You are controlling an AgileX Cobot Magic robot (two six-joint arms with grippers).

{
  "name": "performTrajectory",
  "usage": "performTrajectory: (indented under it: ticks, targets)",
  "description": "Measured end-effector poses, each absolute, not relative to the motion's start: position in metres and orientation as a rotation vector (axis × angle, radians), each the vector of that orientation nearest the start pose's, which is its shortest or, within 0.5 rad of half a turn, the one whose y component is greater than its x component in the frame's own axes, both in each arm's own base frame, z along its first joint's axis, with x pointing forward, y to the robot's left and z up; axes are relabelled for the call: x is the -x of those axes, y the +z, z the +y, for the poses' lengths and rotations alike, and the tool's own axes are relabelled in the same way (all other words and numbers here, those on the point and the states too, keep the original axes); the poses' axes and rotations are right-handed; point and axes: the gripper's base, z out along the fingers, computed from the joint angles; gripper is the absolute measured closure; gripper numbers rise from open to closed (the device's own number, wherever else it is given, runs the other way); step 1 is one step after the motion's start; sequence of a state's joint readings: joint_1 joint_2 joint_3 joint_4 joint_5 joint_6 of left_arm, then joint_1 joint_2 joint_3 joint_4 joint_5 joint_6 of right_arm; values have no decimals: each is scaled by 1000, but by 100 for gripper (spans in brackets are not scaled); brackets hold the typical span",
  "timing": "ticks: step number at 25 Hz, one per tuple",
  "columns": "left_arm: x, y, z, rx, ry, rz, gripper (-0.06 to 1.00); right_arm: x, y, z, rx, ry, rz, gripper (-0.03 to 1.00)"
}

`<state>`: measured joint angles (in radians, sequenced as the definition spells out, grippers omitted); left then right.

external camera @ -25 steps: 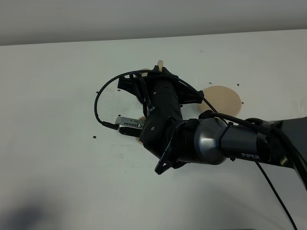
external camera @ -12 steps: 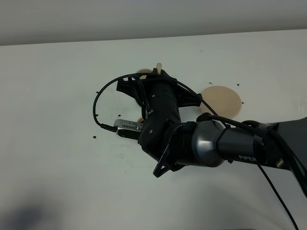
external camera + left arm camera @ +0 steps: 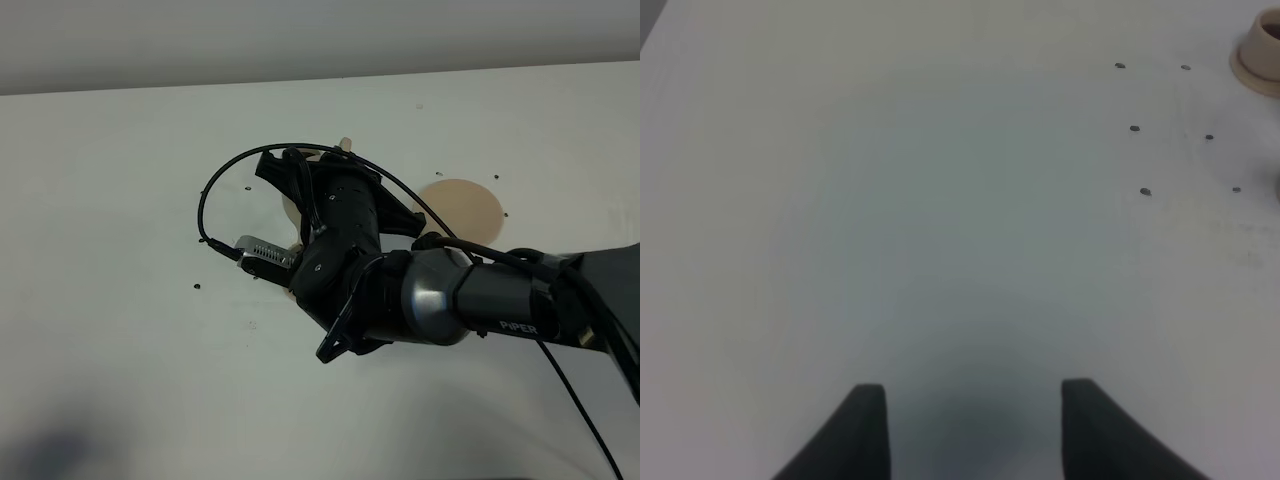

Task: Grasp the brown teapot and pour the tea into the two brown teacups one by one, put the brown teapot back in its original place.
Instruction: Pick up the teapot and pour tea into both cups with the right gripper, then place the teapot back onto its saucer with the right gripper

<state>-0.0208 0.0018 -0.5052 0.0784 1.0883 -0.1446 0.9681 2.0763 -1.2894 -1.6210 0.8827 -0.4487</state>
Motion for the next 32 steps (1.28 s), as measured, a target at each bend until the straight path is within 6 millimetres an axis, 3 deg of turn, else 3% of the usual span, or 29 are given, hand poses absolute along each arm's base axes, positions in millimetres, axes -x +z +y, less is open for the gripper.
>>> performTrajectory:
  ticks: [10,20,32]
  targets:
    - [6,277,6,134,-8,2061,52,-305,196,306,2209,-1353,1189,87]
    - [6,277,6,134,-8,2061,52,-298,222,305,2098,-1034,1799,87]
    - [6,277,6,134,-8,2061,52,-283,252,294,1687,-485,2308,87]
